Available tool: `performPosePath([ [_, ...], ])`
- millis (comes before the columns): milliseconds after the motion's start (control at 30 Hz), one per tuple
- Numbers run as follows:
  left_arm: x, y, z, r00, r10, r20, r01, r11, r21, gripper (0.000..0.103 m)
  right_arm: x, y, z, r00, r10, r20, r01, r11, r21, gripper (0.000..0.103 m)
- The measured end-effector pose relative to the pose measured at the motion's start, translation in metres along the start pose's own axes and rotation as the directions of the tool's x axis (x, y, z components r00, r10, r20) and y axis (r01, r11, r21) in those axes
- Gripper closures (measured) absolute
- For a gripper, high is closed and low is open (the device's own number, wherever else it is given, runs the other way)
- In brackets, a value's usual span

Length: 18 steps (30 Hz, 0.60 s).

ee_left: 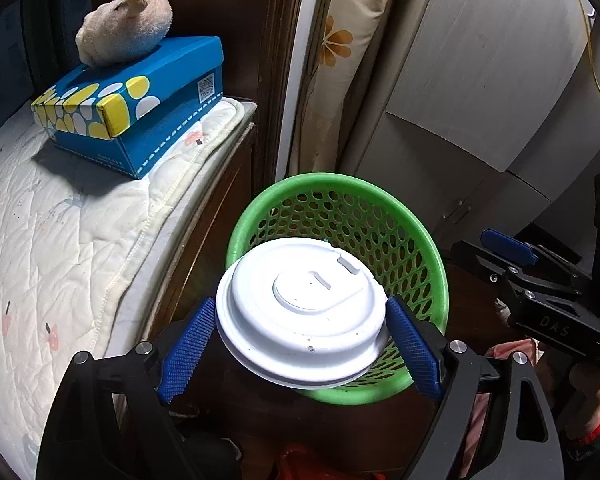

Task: Collect trash
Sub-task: 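Carry the clear container and white-lidded cup over the green basket and open both tools, then move both tools back over the mattress toward the clear plastic tray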

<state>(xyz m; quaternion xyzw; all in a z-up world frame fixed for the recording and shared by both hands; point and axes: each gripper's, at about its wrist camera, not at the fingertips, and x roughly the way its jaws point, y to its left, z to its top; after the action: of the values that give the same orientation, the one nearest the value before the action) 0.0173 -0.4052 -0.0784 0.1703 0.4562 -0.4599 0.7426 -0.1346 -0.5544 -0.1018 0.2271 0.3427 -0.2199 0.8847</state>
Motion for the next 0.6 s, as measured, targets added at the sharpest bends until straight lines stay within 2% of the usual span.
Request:
performPosePath([
  [367,-0.006,-0.002,-0.002,0.997,-0.072,0.024,0.073,0.997,-0.039,0.016,-0.005,-0.002,-0.005,1.000,0.011,0.005,-0.011,1.000,0.025,0.030],
  [600,-0.040,0.016,-0.013,0.997,-0.034,0.076,0.039,0.997,-0.068,0.016,-0.014,0.015,-0.002,0.999,0.042,0.022,-0.042,0.999,-0.001,0.030],
])
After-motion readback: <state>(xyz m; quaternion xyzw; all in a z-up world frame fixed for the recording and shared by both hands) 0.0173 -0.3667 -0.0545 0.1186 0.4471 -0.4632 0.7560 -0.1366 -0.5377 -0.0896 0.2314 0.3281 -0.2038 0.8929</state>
